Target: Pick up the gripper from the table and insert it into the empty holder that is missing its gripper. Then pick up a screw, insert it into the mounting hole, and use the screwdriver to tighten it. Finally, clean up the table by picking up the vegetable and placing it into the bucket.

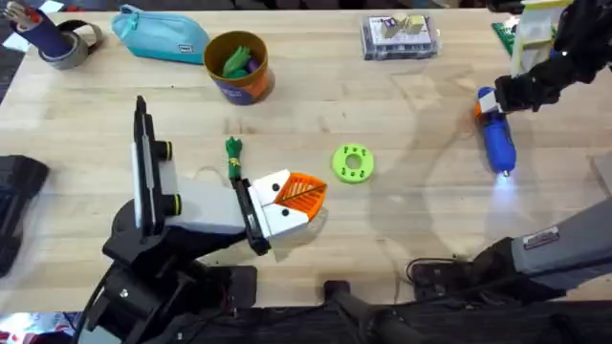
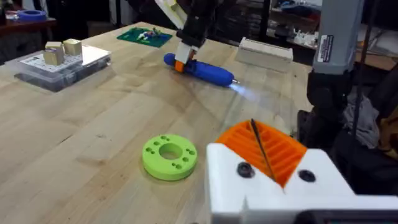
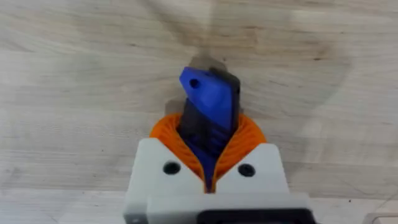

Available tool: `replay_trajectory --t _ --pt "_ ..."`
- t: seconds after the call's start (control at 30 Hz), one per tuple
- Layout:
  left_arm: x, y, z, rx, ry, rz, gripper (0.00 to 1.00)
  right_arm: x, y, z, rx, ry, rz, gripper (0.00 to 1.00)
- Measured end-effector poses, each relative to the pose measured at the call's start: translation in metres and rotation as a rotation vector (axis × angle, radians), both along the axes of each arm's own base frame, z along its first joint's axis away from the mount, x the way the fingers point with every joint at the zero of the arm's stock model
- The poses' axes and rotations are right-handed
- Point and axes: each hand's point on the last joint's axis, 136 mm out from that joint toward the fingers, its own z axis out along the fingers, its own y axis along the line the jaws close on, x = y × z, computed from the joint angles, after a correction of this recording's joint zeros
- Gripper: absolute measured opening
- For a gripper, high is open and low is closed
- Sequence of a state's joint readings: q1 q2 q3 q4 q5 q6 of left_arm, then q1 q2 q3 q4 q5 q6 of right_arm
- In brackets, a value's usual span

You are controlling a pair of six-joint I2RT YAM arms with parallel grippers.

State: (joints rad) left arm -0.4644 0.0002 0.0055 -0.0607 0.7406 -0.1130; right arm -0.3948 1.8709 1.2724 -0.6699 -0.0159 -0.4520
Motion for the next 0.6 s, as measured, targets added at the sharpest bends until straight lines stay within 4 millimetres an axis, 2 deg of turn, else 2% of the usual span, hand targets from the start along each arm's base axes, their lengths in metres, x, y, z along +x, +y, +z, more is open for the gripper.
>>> replay_trajectory --t 0.2,0.3,0.37,0.47,0.6 --pt "0.000 0.000 0.000 0.000 0.000 0.000 0.016 0.001 0.000 0.001 0.001 -0.007 -0.016 0.025" --pt "0.000 0.000 0.000 0.000 0.000 0.000 0.016 0.003 -0.001 0.014 -0.012 -0.044 -0.025 0.025" --pt "0.000 0.000 0.000 0.000 0.000 0.000 0.016 0.005 -0.002 0.033 -0.029 -0.095 -0.032 0.025" --pt "0.000 0.000 0.000 0.000 0.000 0.000 0.016 0.009 -0.003 0.071 -0.062 -0.196 -0.049 0.025" --pt "0.000 0.000 0.000 0.000 0.000 0.000 0.016 0.005 0.005 0.122 -0.060 -0.325 -0.073 0.025"
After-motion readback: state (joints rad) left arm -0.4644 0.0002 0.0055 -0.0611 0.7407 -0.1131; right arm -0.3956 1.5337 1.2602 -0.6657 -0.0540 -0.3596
